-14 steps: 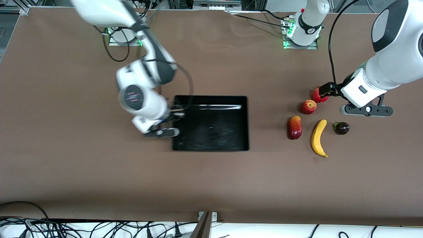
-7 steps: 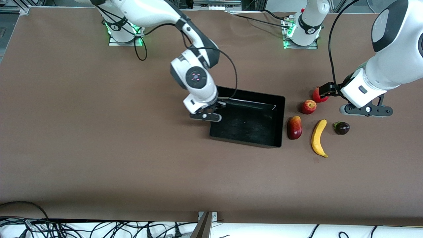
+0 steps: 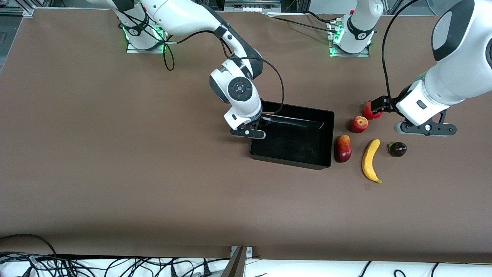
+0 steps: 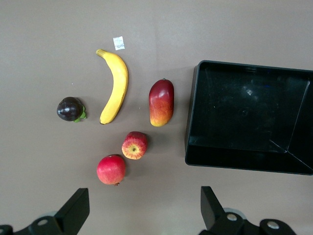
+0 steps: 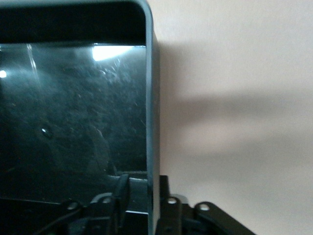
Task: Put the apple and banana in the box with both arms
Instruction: 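Slide the black box with the right gripper toward the fruit, then release the box and retract the right gripper while the left gripper reaches the apple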
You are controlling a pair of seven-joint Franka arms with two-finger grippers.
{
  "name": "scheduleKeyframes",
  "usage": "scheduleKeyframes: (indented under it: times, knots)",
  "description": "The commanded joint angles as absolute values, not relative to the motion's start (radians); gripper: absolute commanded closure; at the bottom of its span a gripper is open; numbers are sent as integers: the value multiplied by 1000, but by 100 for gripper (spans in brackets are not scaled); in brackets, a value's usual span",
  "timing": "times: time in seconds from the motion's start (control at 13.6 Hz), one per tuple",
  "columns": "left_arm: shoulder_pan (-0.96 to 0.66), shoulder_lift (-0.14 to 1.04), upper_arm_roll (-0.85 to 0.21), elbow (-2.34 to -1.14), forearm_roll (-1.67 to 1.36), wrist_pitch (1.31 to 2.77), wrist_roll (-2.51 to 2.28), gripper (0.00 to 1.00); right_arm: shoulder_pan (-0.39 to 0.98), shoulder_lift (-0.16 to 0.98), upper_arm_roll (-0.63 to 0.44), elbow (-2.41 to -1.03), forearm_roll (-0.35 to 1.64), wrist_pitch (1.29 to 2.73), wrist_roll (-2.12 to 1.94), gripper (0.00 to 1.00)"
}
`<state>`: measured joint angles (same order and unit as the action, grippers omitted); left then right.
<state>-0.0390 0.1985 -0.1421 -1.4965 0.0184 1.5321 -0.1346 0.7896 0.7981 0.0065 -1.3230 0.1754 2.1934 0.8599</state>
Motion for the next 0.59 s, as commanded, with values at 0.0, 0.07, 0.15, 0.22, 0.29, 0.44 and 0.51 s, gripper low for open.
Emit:
scheduleKeyframes:
  times: [0.0, 0.07, 0.15, 0.22, 0.29, 0.44, 0.51]
  knots:
    - [-43, 209, -146, -1473, 38, 1526, -141, 0, 770, 723, -55, -1305, 187, 2107, 833, 0]
    - [-43, 207, -144, -1473, 38, 1526, -141, 0, 758, 672, -90, -1305, 189, 2055, 804, 0]
    - [-43, 207, -146, -1473, 38, 1525, -141, 0, 743, 629, -128, -1305, 189, 2015, 769, 0]
    - [-43, 207, -146, -1473, 38, 1525, -141, 0, 736, 580, -179, -1308, 193, 1984, 720, 0]
    - [-43, 209, -146, -1473, 38, 1525, -141, 0, 723, 530, -220, -1313, 202, 1917, 644, 0]
    - [-43, 207, -146, -1479, 38, 1522, -141, 0, 707, 426, -291, -1315, 207, 1748, 501, 0]
    - [-43, 207, -146, -1483, 38, 1516, -141, 0, 706, 376, -331, -1321, 207, 1679, 453, 0]
